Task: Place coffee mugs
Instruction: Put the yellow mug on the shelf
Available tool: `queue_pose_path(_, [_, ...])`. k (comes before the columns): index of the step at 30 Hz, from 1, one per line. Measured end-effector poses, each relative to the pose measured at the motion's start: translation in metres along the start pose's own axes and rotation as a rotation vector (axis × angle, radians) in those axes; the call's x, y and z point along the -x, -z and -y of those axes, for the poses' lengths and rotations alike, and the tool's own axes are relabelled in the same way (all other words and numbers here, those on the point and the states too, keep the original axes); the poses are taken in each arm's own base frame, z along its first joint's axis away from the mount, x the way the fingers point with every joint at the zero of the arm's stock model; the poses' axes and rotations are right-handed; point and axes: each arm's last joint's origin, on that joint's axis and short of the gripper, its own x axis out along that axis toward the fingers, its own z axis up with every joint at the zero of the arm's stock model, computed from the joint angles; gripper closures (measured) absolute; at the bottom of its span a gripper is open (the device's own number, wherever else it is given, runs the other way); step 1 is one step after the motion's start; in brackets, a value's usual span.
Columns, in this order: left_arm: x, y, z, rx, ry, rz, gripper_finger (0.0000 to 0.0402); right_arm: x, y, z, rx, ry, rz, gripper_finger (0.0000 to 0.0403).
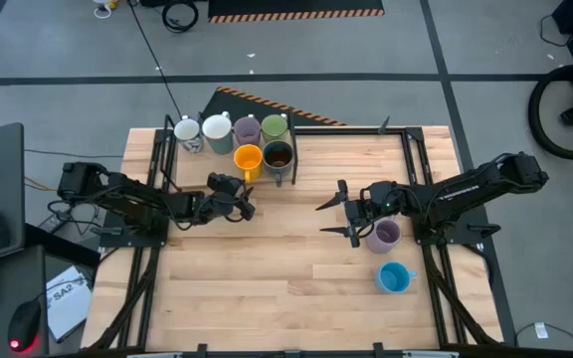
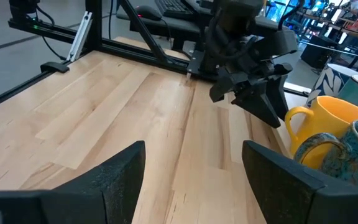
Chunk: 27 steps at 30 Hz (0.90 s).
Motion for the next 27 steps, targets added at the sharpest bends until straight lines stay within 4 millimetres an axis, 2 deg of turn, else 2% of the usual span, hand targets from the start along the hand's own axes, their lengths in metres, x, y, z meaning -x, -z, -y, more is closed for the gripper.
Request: queue_pose_path(27, [-0.0015, -0.0034, 0.0005, -0.077, 0.029, 0.015, 0.0228, 0.0000, -0.0001, 0.0000, 0.012, 0.000, 0.001, 0.0129])
